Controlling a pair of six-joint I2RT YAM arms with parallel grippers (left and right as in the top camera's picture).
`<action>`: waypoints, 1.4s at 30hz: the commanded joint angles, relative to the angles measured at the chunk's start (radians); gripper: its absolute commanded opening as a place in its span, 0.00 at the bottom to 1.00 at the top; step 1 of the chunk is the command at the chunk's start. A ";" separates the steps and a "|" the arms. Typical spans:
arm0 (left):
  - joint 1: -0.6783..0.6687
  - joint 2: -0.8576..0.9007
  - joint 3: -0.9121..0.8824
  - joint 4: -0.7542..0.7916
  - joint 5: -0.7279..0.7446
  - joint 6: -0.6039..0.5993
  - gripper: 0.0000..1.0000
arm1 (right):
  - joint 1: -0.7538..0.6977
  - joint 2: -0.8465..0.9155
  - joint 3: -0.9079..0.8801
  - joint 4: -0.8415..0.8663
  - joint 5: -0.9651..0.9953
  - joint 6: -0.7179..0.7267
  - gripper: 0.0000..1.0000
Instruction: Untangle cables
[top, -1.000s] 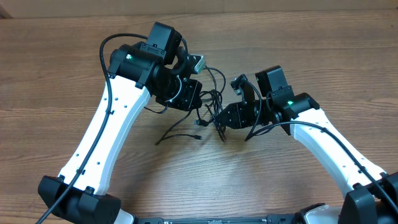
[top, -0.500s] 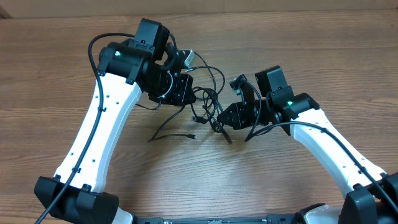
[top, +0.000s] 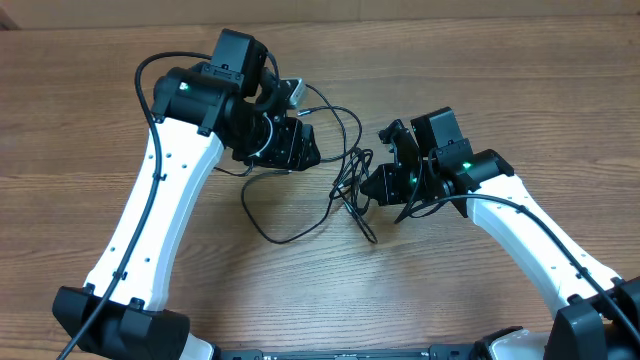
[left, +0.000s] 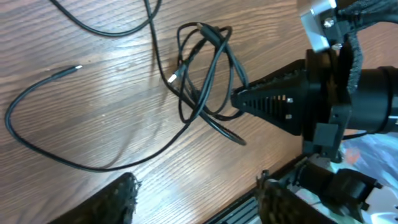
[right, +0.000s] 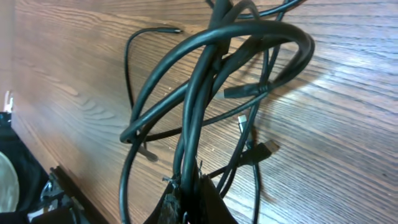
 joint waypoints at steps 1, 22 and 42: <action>0.010 -0.031 0.027 -0.012 -0.031 -0.001 0.82 | 0.000 -0.017 -0.006 0.004 0.026 0.018 0.04; -0.089 0.164 0.025 -0.023 -0.057 0.143 0.77 | 0.000 -0.017 -0.006 0.058 -0.060 0.113 0.04; -0.108 0.224 0.025 0.155 0.014 0.122 0.52 | 0.039 -0.017 -0.006 0.064 -0.089 0.063 0.04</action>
